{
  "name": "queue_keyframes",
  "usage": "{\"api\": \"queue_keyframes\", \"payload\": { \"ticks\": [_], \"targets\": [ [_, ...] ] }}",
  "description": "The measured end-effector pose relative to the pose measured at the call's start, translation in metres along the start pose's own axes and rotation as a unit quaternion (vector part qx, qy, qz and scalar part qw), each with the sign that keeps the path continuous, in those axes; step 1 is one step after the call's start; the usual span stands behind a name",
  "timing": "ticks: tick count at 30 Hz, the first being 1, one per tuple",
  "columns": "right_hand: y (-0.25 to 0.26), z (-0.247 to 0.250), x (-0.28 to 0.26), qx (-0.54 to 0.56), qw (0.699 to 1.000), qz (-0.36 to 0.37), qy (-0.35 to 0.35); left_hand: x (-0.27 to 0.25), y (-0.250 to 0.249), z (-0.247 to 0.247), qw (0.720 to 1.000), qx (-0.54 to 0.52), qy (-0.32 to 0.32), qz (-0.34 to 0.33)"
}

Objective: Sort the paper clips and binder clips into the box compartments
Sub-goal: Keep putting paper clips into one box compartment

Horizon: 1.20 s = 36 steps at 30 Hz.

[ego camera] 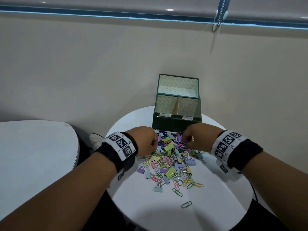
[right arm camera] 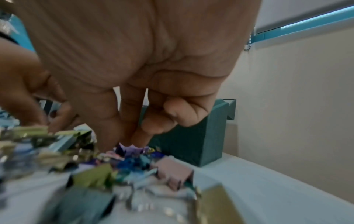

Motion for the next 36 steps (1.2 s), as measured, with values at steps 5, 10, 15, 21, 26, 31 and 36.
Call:
{"api": "queue_keyframes", "payload": {
  "ticks": [5, 10, 15, 21, 26, 31, 36],
  "targets": [
    [-0.006, -0.017, -0.001, 0.03, 1.0, -0.005, 0.005, 0.0, 0.004, 0.006, 0.999, -0.042, -0.02, 0.003],
    [-0.005, -0.013, -0.006, 0.053, 0.998, 0.009, -0.028, -0.002, 0.01, 0.015, 0.993, -0.103, -0.053, 0.018],
    [-0.023, 0.013, -0.021, 0.216, 0.962, -0.024, -0.167, -0.003, 0.009, 0.015, 0.994, -0.102, -0.025, 0.026],
    [-0.042, 0.006, -0.027, 0.651, 0.699, -0.086, -0.283, -0.004, 0.019, 0.01, 0.994, -0.088, -0.028, 0.052],
    [-0.051, -0.011, -0.025, 0.746, 0.577, -0.153, -0.296, -0.007, 0.013, 0.0, 0.999, -0.021, -0.001, 0.037],
    [-0.055, -0.003, -0.028, 0.699, 0.625, -0.172, -0.301, -0.005, 0.013, -0.002, 0.999, -0.007, -0.005, 0.04],
    [-0.066, 0.048, -0.027, 0.491, 0.786, -0.146, -0.346, -0.003, 0.013, -0.006, 0.999, 0.004, 0.004, 0.039]
  ]
}}
Point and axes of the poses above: each hand's wrist, its own x-axis towards the middle knuckle, its own z-axis out of the back of the hand, y = z × x, the point moved 9 cm from there along x, towards the middle knuckle, and after that the axes turned 13 degrees about z, right-handed, at the moved point
